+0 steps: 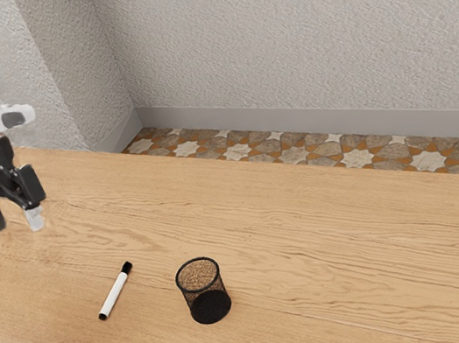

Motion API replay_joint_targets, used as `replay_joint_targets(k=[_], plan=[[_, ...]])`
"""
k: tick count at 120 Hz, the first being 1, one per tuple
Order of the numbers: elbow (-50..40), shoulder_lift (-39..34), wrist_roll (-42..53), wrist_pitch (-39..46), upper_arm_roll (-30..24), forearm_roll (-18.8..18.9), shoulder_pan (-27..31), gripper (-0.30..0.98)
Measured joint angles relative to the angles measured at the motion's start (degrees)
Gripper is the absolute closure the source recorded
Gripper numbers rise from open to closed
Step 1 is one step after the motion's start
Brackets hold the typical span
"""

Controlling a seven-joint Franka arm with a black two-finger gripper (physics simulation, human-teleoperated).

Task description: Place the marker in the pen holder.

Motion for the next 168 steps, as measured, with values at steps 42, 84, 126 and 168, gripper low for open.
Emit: replay_joint_targets(k=[42,84,126,168], plan=[[-11.0,7.3,-2.4,18.3,7.9,8.9,-1.3,0.00],[-12.2,23.3,-2.3,41.0,-1.1,5.7,7.3,0.00],[-5.5,32.2,-1.3,46.8,-3.2,0.3,4.8,0.00],[-2.2,37.2,1.3,48.5,-3.5,-3.4,4.5,0.00]])
